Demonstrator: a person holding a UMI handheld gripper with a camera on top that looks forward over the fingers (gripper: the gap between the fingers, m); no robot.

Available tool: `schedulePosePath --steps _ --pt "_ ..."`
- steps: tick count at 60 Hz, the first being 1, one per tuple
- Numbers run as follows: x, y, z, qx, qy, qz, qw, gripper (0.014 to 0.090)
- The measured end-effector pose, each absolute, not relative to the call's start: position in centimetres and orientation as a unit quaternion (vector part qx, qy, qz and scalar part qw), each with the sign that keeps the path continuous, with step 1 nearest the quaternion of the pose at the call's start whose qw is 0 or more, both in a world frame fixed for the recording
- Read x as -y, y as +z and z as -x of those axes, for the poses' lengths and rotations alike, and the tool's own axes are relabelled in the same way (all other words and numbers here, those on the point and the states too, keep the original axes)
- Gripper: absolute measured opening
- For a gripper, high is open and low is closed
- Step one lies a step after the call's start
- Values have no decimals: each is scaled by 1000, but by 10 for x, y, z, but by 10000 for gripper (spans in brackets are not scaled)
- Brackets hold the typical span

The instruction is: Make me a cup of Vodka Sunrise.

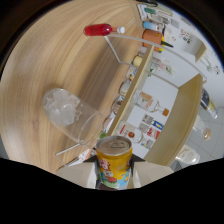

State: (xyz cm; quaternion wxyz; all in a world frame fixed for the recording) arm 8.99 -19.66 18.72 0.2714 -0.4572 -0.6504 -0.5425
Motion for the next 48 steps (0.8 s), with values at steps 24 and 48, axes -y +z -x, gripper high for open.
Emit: schedulePosePath --steps 24,48 --pt "208 252 -84 436 -369 645 509 511" --pt "226 286 -170 110 -64 726 676 512"
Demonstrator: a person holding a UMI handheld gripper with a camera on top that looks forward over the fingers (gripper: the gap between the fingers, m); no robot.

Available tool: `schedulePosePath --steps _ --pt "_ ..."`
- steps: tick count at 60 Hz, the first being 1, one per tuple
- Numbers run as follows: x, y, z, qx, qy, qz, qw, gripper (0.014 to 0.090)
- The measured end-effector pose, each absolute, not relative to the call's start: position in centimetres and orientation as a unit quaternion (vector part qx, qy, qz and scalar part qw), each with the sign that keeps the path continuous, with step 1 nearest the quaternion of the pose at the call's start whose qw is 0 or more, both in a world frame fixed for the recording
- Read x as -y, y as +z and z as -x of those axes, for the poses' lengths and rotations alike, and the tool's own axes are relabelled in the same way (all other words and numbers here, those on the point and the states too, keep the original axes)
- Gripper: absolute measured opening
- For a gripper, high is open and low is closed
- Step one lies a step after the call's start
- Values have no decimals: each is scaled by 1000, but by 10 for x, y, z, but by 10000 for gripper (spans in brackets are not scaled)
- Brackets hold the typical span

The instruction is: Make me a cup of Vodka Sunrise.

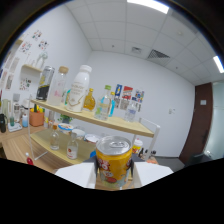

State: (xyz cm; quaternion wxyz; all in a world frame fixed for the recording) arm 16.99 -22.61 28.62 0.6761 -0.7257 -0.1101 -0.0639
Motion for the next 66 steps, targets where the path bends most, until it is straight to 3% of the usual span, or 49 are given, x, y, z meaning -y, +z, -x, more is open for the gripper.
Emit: schedulePosePath --steps 12,37,49,66 --pt "219 221 -216 58 2 757 651 511" --pt "207 72 -269 -3 31 834 551 508" --pt "209 43 -270 -2 29 852 522 516" --pt "214 42 -269 9 15 849 529 532"
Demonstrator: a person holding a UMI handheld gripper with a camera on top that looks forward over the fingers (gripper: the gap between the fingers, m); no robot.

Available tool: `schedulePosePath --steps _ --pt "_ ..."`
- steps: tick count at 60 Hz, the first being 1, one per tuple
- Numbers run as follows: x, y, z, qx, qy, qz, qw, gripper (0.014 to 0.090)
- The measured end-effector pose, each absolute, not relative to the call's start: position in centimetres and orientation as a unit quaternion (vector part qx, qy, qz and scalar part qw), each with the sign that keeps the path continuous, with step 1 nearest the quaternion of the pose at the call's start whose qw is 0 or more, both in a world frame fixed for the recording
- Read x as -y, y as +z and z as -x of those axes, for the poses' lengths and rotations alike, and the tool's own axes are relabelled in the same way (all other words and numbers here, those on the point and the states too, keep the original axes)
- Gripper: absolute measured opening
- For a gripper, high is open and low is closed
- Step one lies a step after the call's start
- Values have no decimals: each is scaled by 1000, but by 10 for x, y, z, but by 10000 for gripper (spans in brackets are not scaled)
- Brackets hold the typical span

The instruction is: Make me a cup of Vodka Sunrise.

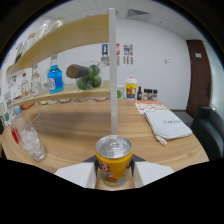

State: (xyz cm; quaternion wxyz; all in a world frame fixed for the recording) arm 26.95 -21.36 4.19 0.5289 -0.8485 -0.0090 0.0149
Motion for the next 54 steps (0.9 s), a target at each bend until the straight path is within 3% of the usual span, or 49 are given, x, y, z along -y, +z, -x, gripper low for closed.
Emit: schedulePosePath --steps 9,12,18,19,35,54 --pt "219 37 -271 -6 13 855 519 557" --pt "221 39 -273 -11 5 857 515 627" --pt "229 61 -271 -22 -9 854 519 853" --pt "232 67 -271 -25 -12 853 521 860" --pt "277 161 -197 -13 -17 818 575 854" --pt "312 128 -63 17 15 840 542 862"
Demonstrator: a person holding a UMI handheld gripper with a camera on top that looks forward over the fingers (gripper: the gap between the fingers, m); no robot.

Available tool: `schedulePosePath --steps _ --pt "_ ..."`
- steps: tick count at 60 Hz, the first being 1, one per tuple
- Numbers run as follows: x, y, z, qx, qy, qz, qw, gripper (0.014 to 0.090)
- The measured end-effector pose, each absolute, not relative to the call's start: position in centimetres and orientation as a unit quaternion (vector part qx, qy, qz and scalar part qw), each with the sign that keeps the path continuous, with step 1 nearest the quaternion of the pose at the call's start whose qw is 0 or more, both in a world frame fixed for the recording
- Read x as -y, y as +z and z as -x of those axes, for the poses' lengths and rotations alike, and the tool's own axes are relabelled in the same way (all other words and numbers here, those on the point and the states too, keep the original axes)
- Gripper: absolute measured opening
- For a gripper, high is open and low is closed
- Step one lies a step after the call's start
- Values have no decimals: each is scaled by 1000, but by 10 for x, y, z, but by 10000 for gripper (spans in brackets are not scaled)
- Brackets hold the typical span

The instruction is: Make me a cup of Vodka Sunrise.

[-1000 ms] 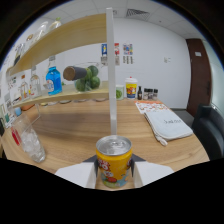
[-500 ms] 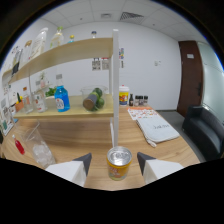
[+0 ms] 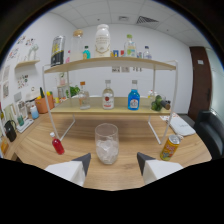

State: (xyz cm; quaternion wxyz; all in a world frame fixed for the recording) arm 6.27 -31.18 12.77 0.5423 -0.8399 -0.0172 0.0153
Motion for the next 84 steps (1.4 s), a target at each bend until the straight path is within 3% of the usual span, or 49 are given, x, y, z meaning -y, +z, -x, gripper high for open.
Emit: schedulePosePath --steps 24,35,43,55,70,84 --pt "221 210 32 23 36 805 592 868" --pt "161 218 56 17 42 802 595 832" --pt "128 202 60 4 36 813 581 712" --pt "111 183 46 -16 8 823 567 371" --pt "119 188 47 14 13 823 568 354" --pt "155 234 62 37 45 793 606 350"
